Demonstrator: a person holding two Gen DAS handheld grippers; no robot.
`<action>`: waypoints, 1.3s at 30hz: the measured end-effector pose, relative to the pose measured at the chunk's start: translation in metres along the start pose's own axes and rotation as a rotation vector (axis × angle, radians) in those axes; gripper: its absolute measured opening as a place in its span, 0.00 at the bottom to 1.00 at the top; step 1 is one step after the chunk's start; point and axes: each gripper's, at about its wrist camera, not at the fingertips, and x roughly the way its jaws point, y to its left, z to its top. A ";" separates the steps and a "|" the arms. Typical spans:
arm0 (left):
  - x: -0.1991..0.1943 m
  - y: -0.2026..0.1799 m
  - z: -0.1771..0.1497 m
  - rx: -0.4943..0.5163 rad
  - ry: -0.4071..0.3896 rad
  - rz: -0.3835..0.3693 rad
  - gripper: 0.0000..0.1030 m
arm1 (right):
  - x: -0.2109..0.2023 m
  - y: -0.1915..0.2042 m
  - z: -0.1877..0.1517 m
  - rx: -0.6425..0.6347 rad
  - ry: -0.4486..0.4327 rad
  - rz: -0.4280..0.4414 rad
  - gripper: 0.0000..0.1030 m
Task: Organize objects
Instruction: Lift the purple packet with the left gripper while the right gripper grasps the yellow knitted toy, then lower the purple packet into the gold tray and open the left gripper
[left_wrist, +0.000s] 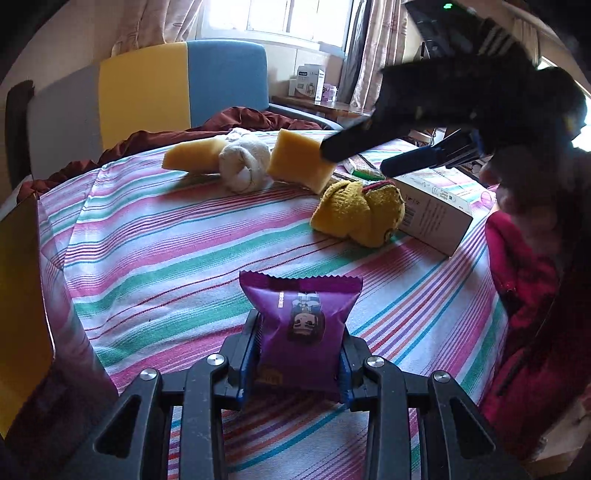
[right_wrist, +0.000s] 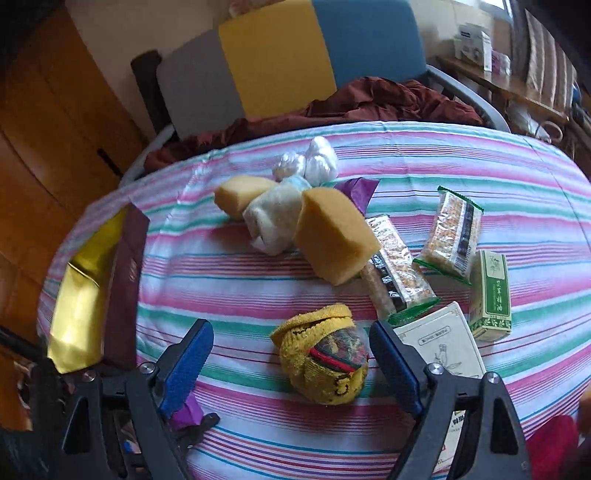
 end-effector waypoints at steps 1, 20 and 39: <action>0.000 0.001 -0.001 -0.004 -0.001 -0.005 0.35 | 0.007 0.002 0.000 -0.030 0.024 -0.050 0.83; -0.020 0.004 0.008 -0.080 0.022 -0.034 0.34 | 0.039 -0.015 -0.005 -0.101 0.152 -0.175 0.46; -0.148 0.149 -0.026 -0.527 -0.043 0.394 0.34 | 0.044 -0.005 -0.014 -0.143 0.157 -0.235 0.50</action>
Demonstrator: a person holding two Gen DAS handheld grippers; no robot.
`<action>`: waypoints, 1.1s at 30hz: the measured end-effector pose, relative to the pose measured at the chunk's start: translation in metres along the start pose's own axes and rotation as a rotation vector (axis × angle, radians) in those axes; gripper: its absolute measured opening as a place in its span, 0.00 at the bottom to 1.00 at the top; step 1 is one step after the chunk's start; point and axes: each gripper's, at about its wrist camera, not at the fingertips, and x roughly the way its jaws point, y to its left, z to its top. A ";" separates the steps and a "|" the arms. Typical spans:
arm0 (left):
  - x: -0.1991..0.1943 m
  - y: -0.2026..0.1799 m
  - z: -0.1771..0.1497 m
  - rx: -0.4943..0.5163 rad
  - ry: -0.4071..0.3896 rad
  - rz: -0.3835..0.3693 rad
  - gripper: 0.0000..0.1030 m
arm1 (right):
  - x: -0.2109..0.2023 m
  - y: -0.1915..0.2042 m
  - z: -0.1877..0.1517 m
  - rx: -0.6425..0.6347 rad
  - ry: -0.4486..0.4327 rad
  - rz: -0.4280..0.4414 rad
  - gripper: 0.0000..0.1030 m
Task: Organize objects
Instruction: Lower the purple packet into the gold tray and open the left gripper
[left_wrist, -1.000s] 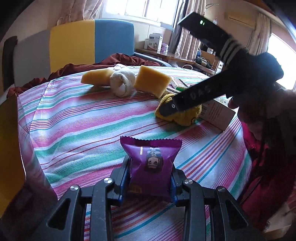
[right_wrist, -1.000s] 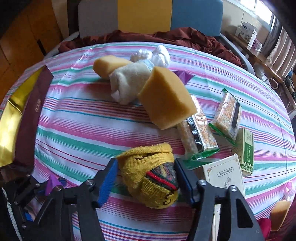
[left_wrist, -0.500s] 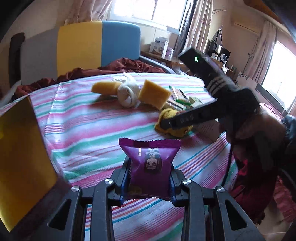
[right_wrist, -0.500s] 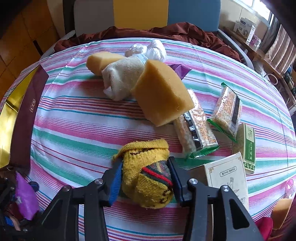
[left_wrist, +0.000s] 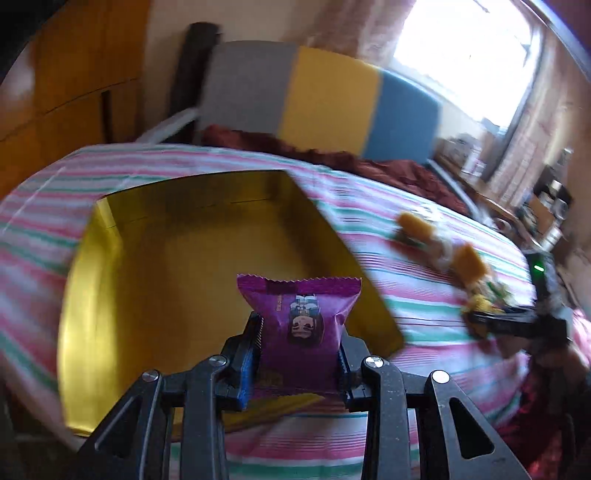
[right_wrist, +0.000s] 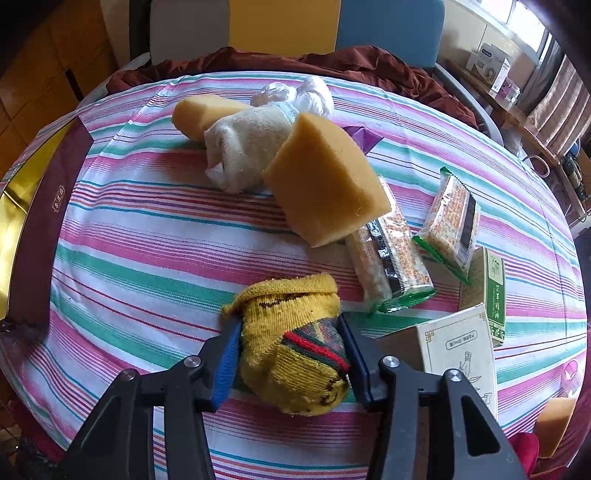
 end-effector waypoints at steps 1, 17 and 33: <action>0.002 0.011 -0.001 -0.025 0.011 0.039 0.34 | 0.000 0.000 0.000 -0.002 -0.001 -0.002 0.50; -0.005 0.069 -0.028 -0.067 0.002 0.355 0.49 | 0.000 0.000 0.000 -0.015 -0.007 -0.018 0.50; -0.046 0.087 -0.024 -0.115 -0.095 0.345 0.69 | -0.071 0.057 0.011 0.058 -0.165 0.225 0.42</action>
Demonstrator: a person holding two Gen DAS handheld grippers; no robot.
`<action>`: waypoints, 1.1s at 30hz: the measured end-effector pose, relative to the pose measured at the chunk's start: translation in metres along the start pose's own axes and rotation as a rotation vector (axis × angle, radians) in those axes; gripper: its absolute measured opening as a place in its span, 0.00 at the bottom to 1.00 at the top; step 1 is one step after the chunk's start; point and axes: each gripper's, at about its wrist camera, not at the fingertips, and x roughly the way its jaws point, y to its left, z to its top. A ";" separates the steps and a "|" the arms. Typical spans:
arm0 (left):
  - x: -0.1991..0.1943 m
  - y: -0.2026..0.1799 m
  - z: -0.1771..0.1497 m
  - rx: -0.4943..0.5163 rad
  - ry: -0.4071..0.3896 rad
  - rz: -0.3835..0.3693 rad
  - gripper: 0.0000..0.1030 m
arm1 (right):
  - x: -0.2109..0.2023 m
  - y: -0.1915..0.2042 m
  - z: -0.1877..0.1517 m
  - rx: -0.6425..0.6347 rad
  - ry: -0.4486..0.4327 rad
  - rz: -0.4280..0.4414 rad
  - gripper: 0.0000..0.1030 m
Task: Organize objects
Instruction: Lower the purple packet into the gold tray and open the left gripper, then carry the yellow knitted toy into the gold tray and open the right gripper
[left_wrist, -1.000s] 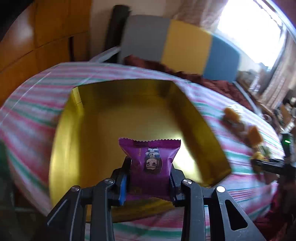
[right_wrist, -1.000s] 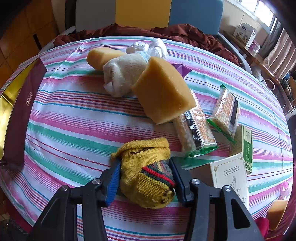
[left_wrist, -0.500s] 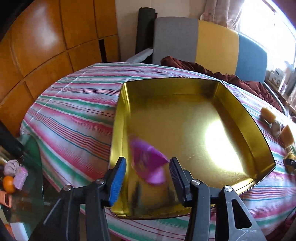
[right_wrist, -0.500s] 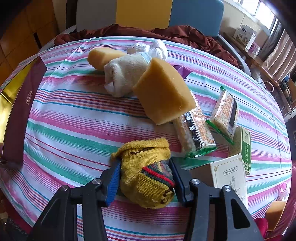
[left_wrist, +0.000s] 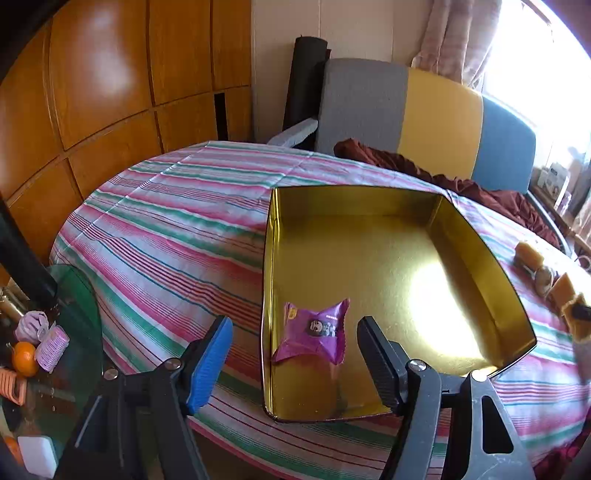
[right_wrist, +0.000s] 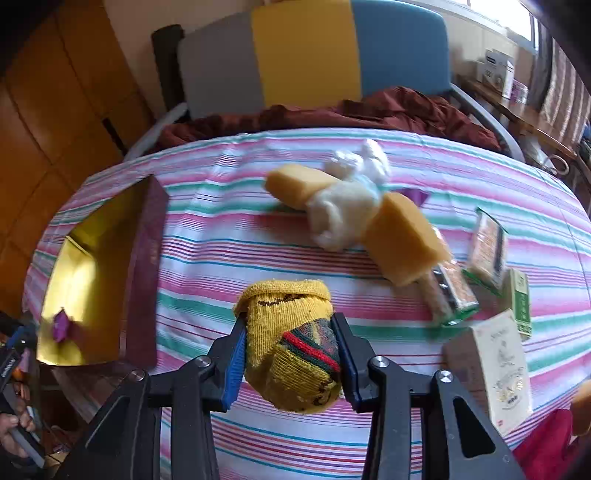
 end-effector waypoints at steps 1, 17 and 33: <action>-0.002 0.001 0.000 -0.004 -0.003 -0.005 0.70 | -0.005 0.015 0.001 -0.021 -0.007 0.036 0.42; -0.016 0.044 -0.005 -0.142 -0.023 0.013 0.72 | 0.087 0.244 0.024 -0.154 0.188 0.383 0.42; -0.010 0.050 -0.010 -0.146 -0.017 0.022 0.76 | 0.088 0.267 0.022 -0.080 0.189 0.517 0.59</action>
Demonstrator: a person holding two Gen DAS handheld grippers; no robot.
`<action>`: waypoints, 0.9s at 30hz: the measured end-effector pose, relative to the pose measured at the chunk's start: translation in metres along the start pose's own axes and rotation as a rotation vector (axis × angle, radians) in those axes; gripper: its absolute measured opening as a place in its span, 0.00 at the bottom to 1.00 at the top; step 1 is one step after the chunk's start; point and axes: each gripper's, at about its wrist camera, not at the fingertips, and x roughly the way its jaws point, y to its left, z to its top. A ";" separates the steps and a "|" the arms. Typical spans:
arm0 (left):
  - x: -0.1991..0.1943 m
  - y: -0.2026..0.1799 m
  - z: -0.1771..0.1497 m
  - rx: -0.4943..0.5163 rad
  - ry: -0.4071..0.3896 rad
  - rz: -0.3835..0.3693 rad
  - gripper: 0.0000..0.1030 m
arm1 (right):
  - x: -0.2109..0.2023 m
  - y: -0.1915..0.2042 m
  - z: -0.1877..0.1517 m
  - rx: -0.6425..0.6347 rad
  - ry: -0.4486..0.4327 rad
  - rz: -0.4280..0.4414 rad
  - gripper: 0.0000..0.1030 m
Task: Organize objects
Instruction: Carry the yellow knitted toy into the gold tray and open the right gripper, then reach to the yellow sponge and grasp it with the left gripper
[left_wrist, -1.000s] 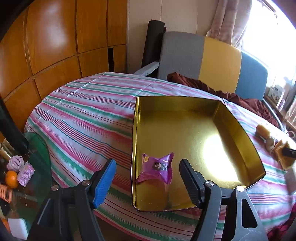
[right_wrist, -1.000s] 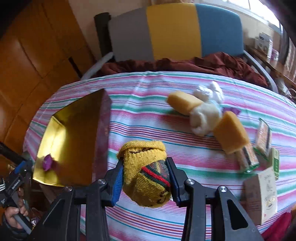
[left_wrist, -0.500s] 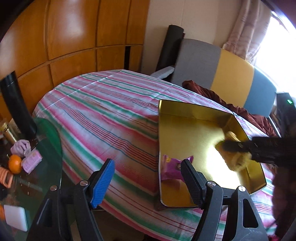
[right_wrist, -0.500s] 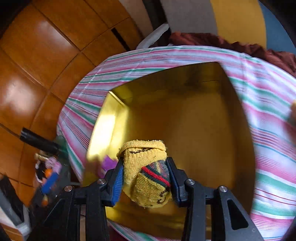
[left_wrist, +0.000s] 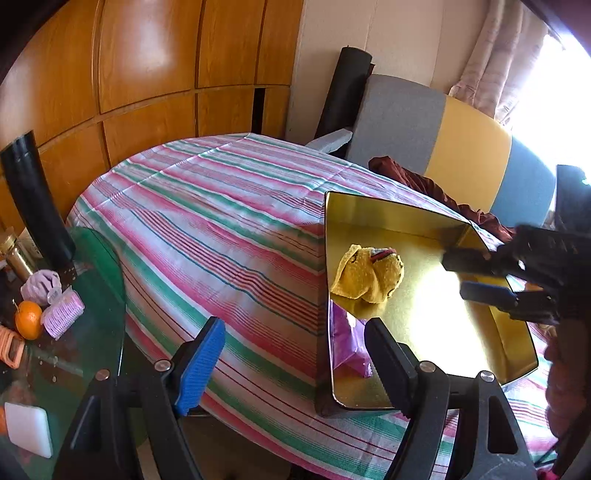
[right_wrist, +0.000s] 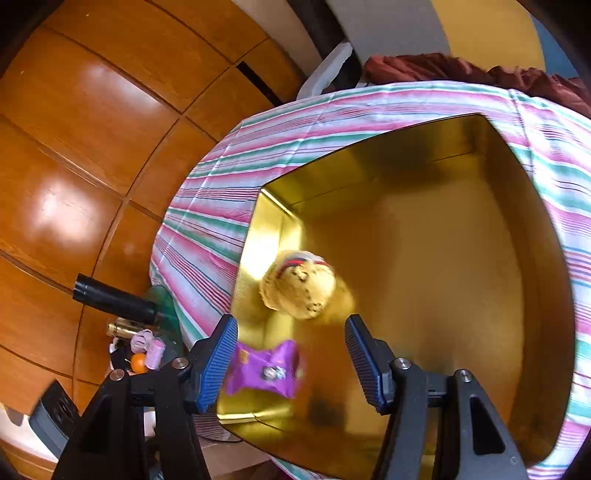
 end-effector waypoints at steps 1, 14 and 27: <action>-0.001 -0.001 0.001 0.005 -0.005 0.000 0.76 | -0.004 -0.001 -0.004 -0.012 -0.010 -0.014 0.59; -0.017 -0.039 -0.001 0.120 -0.032 -0.038 0.81 | -0.069 -0.017 -0.057 -0.149 -0.155 -0.246 0.59; -0.027 -0.090 -0.002 0.242 -0.034 -0.113 0.81 | -0.157 -0.112 -0.074 0.016 -0.261 -0.407 0.59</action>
